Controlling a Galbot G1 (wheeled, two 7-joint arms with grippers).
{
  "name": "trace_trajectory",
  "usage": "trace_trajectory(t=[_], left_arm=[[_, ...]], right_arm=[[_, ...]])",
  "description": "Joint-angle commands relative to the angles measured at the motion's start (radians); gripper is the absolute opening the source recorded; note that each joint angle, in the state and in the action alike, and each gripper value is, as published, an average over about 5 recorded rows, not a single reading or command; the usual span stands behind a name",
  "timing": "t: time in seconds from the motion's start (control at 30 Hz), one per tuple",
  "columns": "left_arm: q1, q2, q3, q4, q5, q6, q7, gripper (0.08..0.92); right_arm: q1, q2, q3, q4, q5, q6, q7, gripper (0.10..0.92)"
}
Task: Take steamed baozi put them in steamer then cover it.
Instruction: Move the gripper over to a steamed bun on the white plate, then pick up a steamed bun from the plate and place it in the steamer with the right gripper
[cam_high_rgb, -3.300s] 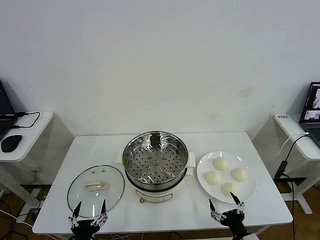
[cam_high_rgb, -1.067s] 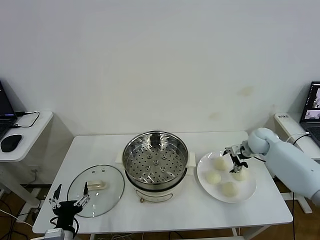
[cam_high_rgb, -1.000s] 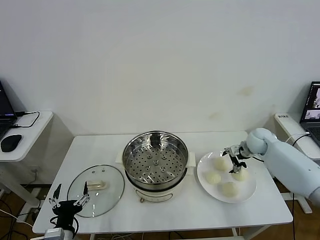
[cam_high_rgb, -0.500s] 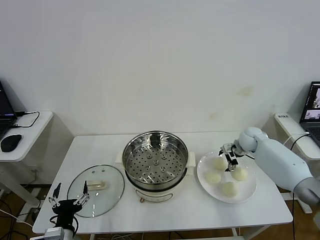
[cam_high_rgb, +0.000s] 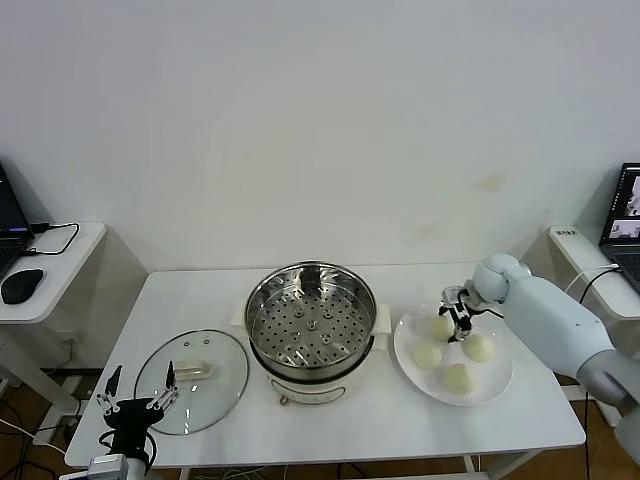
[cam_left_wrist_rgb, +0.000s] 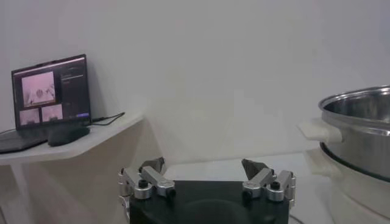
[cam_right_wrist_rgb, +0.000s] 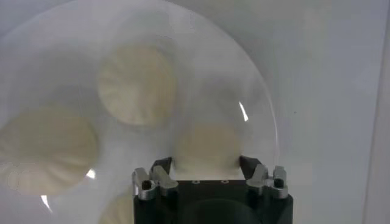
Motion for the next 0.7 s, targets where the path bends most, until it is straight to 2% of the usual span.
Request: trace_trajectory(t=[0.03, 0.17, 0.4, 0.7], left_arm=[[0.0, 0.001, 0.001, 0.0, 0.0, 0.0, 0.0, 0.823], [0.0, 0.006, 0.001, -0.002, 0.0, -0.001, -0.001, 0.823], [-0.003, 0.016, 0.004, -0.011, 0.004, -0.001, 0.0, 0.823], [-0.016, 0.036, 0.021, -0.008, -0.021, 0.004, 0.004, 0.823]], right_arm=[[-0.002, 0.01, -0.001, -0.015, -0.003, 0.004, 0.001, 0.63], [0.003, 0.004, -0.009, -0.003, 0.007, 0.001, 0.003, 0.602], [0.06, -0.044, -0.069, 0.075, 0.079, -0.007, -0.001, 0.602], [0.309, -0.196, -0.239, 0.317, 0.32, -0.057, -0.02, 0.608]])
